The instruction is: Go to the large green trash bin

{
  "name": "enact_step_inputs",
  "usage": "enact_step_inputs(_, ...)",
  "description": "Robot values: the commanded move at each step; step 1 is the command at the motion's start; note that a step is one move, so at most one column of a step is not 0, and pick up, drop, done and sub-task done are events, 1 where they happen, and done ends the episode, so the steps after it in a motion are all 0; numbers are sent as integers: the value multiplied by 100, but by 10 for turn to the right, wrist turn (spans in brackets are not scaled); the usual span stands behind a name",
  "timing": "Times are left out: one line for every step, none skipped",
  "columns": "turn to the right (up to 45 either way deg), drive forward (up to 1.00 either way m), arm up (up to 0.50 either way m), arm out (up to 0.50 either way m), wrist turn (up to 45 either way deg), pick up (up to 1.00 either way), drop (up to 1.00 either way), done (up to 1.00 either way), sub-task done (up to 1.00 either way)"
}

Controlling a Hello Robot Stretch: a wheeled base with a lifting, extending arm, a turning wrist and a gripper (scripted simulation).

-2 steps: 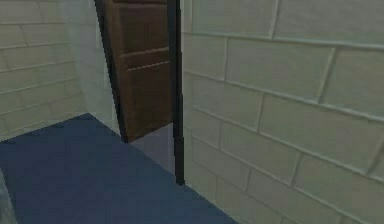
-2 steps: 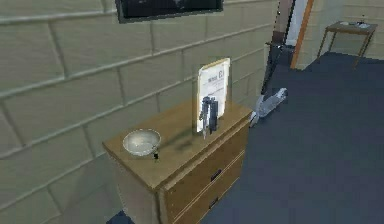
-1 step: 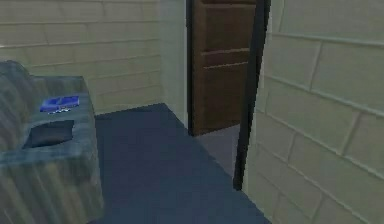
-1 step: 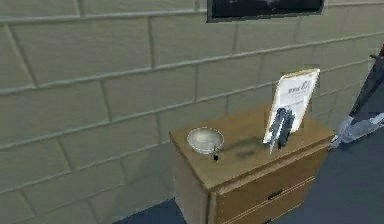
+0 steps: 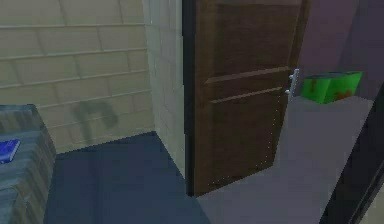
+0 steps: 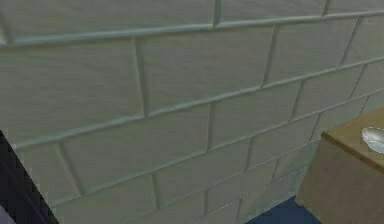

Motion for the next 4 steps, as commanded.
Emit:
enact_step_inputs(30, 0, 0, 0, 0, 0, 0, 0, 0)
enact_step_inputs(-150, 0, 0, 0, 0, 0, 0, 0, 0)
enact_step_inputs(0, 45, 0, 0, 0, 0, 0, 0, 0)
enact_step_inputs(330, 0, 0, 0, 0, 0, 0, 0, 0)
